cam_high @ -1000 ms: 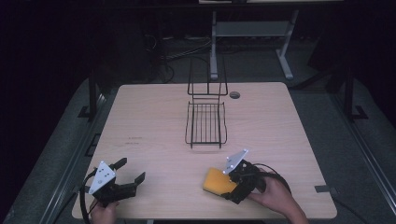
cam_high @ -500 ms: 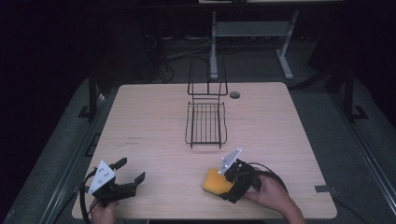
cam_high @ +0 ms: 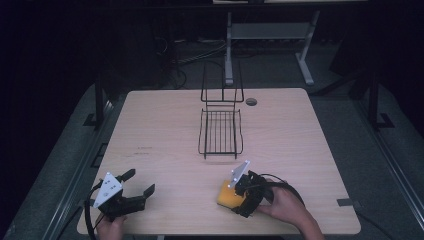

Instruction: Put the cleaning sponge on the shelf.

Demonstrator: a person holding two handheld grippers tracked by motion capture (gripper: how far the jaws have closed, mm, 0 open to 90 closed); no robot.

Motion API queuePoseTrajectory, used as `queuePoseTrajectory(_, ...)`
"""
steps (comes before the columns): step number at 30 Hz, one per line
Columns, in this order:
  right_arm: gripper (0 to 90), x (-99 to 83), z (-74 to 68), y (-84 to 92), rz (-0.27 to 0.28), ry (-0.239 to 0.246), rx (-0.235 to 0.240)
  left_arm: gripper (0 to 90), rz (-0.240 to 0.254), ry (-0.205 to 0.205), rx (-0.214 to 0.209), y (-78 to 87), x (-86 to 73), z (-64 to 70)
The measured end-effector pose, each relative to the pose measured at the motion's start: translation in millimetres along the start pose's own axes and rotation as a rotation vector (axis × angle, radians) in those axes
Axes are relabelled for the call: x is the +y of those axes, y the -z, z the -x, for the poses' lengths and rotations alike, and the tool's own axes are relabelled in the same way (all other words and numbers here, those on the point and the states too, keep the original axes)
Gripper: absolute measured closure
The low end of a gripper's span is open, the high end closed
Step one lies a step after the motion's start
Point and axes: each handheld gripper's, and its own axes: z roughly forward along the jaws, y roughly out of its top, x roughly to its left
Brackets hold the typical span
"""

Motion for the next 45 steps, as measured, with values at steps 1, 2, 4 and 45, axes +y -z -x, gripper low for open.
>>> queuePoseTrajectory(1, 18.1, 0.1, 0.1, 0.1, 0.0, 0.003, 0.004, 14.0, 0.0, 0.0, 0.0, 0.0, 0.0, 0.0)
queuePoseTrajectory(2, 18.9, 0.0, 0.1, 0.1, 0.001, 0.005, 0.005, 14.0, -0.002, 0.0, -0.002, -0.1, 0.0, -0.3)
queuePoseTrajectory(4, 19.1, 0.0, 0.3, 0.2, 0.002, 0.004, 0.006, 14.1, -0.001, 0.0, -0.001, 0.2, -0.2, -0.3)
queuePoseTrajectory(45, 21.4, -0.6, 6.0, 6.9, -0.001, 0.024, 0.013, 14.0, 0.012, 0.012, 0.0, 2.3, -0.6, -1.5)
